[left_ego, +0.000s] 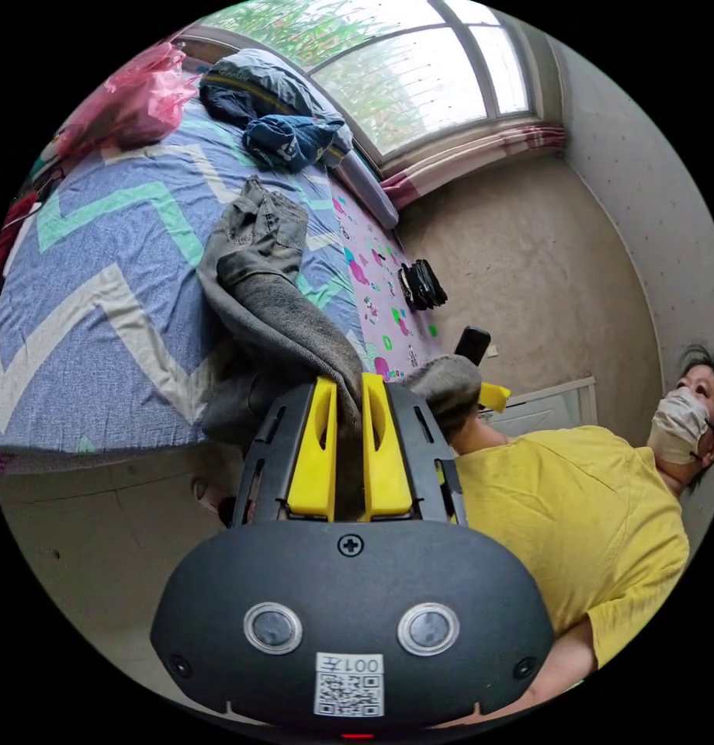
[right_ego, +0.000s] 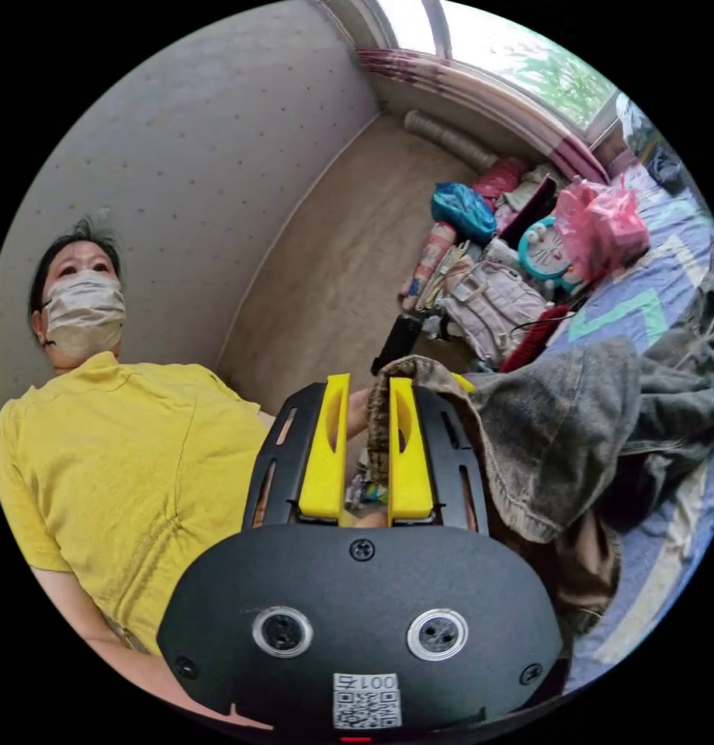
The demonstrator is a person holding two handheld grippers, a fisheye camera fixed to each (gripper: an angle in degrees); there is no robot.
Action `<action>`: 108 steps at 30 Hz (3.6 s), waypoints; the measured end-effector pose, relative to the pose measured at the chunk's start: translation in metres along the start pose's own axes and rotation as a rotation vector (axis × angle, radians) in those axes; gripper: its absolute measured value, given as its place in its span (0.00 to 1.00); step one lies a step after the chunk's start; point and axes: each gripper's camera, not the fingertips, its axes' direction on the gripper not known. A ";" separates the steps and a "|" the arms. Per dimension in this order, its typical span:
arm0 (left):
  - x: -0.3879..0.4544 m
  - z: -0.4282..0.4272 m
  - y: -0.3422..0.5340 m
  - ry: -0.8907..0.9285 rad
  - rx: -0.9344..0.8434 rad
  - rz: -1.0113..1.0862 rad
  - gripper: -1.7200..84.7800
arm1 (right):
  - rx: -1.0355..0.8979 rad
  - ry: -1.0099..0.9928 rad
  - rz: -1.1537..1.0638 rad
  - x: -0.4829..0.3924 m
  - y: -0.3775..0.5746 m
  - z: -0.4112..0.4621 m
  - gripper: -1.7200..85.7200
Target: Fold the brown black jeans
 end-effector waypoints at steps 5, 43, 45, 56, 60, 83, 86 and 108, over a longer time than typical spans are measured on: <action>-0.014 -0.016 -0.006 -0.020 0.040 -0.057 0.01 | 0.030 0.116 0.010 0.006 -0.008 -0.061 0.13; -0.229 0.063 -0.407 -0.386 -0.254 -0.121 0.09 | 0.086 0.661 0.615 0.368 -0.117 -0.252 0.19; -0.241 0.068 -0.415 -0.358 -0.274 -0.108 0.09 | 0.094 0.684 0.630 0.373 -0.120 -0.250 0.19; -0.261 0.060 -0.418 -0.344 -0.346 0.043 0.01 | 0.262 0.814 0.656 0.346 -0.120 -0.265 0.07; -0.251 0.041 -0.408 -0.188 -0.386 0.100 0.01 | 0.378 0.777 0.595 0.274 -0.088 -0.284 0.05; -0.282 0.138 -0.417 0.019 -0.688 0.125 0.05 | 0.621 0.869 0.842 0.074 0.136 -0.358 0.15; -0.297 0.178 -0.424 -0.001 -0.715 0.082 0.05 | 0.624 0.875 0.872 0.086 0.130 -0.368 0.16; -0.345 0.294 -0.416 -0.008 -0.720 0.028 0.06 | 0.682 0.842 0.853 0.053 0.173 -0.362 0.14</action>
